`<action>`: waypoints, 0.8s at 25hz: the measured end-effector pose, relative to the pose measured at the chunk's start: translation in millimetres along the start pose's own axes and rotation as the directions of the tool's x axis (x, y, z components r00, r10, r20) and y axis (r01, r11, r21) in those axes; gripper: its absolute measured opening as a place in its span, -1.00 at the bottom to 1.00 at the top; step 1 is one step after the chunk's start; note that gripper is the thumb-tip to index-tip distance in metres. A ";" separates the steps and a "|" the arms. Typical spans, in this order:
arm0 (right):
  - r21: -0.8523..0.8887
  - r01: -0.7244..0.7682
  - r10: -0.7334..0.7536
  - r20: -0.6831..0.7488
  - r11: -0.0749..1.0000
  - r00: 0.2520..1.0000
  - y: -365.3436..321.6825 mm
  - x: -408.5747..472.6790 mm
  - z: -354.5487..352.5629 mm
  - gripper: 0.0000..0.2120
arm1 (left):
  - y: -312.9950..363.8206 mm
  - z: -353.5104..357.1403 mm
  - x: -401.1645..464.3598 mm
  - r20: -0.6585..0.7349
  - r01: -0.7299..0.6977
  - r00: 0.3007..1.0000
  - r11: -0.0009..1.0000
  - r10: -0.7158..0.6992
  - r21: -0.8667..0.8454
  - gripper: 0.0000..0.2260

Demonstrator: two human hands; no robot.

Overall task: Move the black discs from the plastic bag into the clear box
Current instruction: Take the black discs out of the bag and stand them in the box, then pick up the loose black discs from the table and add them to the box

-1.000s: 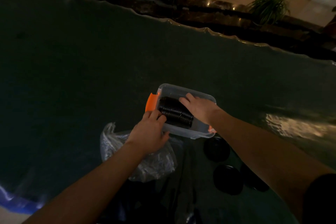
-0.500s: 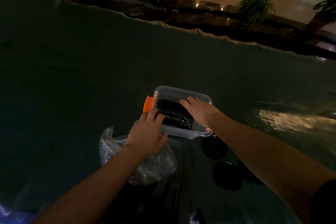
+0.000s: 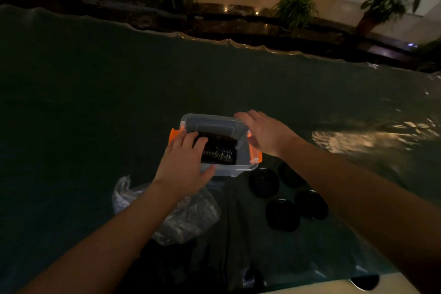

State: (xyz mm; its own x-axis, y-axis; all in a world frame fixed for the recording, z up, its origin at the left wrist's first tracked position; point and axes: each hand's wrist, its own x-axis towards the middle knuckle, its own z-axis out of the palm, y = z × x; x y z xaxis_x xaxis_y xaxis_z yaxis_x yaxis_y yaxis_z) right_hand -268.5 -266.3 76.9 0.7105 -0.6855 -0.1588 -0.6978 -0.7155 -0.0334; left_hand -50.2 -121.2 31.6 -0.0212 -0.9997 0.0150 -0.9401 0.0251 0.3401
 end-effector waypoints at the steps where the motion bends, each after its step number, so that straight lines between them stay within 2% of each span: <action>1: 0.021 -0.020 0.021 -0.046 1.000 0.999 3.4 -7.9 -4.4 -0.28 | 3.9 -2.8 4.6 -0.008 -0.020 1.000 1.000 0.020 -0.002 -0.35; 4: 0.081 -0.111 0.121 -0.128 0.990 0.984 19.1 -41.3 -13.0 -0.30 | 28.5 -7.4 20.3 -0.012 -0.071 0.997 0.997 0.071 0.009 -0.33; 7: 0.094 -0.233 0.245 -0.147 0.968 0.958 44.4 -82.9 -11.4 -0.28 | 66.3 -1.1 29.6 -0.019 -0.153 0.988 0.988 0.153 -0.012 -0.32; 11: 0.100 -0.336 0.345 -0.093 0.937 0.934 84.6 -135.8 8.3 -0.27 | 120.0 28.6 34.6 0.003 -0.282 0.959 0.959 0.283 -0.034 -0.27; 14: 0.106 -0.369 0.371 0.003 0.923 0.929 116.2 -160.0 32.4 -0.23 | 155.1 64.7 37.4 0.087 -0.314 0.945 0.949 0.314 -0.009 -0.28; 17: 0.108 -0.383 0.371 0.115 0.917 0.921 149.6 -173.2 57.6 -0.13 | 183.3 106.5 40.5 0.191 -0.235 0.956 0.970 0.221 0.056 -0.27; 20: 0.134 -0.338 0.309 0.201 0.931 0.930 173.7 -173.8 84.7 -0.04 | 198.8 137.7 45.5 0.256 -0.066 0.966 0.991 0.034 0.114 -0.26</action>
State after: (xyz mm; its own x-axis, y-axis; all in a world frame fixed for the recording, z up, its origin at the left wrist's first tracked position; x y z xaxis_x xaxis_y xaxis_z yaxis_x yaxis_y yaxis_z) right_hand -520.9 -260.0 15.2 0.4269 -0.8312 -0.3561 -0.9025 -0.4164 -0.1100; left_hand -284.9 -162.6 -29.6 -0.1398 -0.9667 -0.2141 -0.9694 0.0896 0.2285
